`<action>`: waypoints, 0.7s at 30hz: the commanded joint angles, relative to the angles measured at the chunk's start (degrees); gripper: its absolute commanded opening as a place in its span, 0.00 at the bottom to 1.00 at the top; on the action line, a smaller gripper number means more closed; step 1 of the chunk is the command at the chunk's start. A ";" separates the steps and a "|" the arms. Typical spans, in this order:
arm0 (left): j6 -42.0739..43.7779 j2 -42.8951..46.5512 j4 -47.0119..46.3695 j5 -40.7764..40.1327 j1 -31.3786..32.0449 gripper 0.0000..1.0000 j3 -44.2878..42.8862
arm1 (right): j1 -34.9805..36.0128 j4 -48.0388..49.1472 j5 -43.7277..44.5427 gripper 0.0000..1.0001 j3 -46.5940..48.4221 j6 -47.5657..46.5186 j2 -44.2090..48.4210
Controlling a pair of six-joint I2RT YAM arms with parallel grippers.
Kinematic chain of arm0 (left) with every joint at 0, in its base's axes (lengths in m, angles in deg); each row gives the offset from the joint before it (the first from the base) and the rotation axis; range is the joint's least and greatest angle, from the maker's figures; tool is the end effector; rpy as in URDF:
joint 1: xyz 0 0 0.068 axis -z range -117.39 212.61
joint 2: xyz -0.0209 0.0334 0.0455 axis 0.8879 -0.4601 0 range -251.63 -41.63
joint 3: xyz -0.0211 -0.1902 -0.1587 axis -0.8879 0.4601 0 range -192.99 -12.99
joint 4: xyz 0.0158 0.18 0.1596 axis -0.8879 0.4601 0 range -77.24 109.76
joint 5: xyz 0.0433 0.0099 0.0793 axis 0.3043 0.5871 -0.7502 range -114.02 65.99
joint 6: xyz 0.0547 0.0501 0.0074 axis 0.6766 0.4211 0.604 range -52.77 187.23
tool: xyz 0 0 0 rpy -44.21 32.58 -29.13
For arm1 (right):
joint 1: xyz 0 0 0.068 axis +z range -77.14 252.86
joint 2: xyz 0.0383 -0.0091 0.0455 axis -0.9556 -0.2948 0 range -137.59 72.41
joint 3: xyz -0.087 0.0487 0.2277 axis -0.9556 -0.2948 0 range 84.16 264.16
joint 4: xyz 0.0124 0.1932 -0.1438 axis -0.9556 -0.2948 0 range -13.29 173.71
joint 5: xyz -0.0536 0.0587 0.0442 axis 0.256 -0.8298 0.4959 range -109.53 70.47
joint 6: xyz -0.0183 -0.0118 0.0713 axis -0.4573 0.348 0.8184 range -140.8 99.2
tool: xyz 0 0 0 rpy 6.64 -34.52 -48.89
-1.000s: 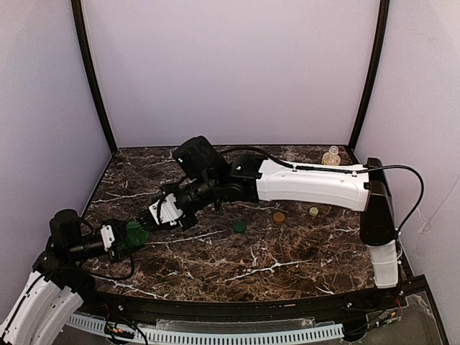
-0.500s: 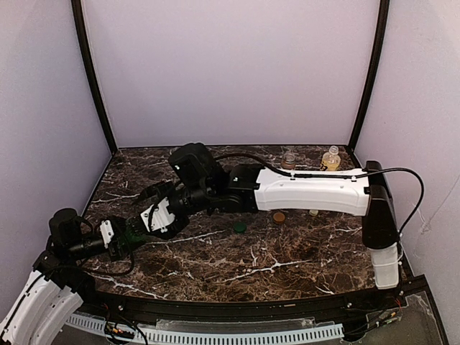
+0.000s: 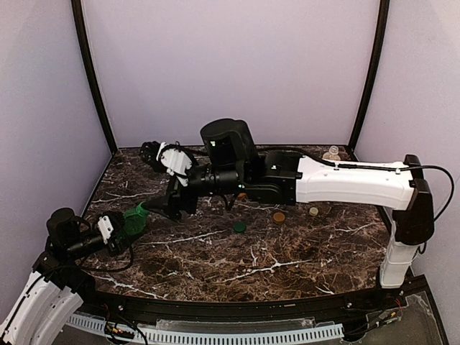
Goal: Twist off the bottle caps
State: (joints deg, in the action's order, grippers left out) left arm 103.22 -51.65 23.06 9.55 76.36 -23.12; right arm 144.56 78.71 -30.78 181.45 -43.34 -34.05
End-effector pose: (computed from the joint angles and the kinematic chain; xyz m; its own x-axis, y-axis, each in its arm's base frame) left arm 0.1199 -0.0650 0.1932 0.2880 0.4336 -0.8539 0.6889 0.5255 0.4992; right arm 0.1293 0.4301 0.3331 0.3088 -0.2637 -0.9138 -0.9444 0.0294 -0.3276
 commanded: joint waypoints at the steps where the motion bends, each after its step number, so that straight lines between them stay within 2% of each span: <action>1: 1.10 0.24 -0.77 -1.11 -0.36 0.12 0.07 | -0.67 3.06 4.23 0.88 2.33 39.73 -1.53; 5: 1.39 0.16 -0.86 -2.07 -0.46 0.12 -0.04 | -0.60 6.43 4.33 0.83 2.98 51.04 -5.35; 9: 1.85 0.82 -0.81 -2.33 -0.78 0.12 0.08 | -0.19 11.91 6.33 0.79 1.00 56.92 -7.65; 14: 2.26 1.31 -0.79 -2.47 -1.01 0.12 0.11 | 0.83 11.94 7.57 0.70 2.29 58.47 -10.51; 18: 2.36 1.72 -0.60 -2.48 -1.03 0.12 0.18 | 1.28 11.96 7.85 0.55 2.37 58.22 -11.30; 21: 2.50 1.69 -0.64 -2.65 -1.08 0.12 0.20 | 1.50 11.89 7.94 0.49 2.27 57.78 -11.36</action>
State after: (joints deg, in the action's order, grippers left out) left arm 105.16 -50.47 23.09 6.77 75.62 -23.02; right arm 145.32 88.57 -23.98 183.09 13.61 -44.82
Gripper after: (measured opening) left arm 0.580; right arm 0.519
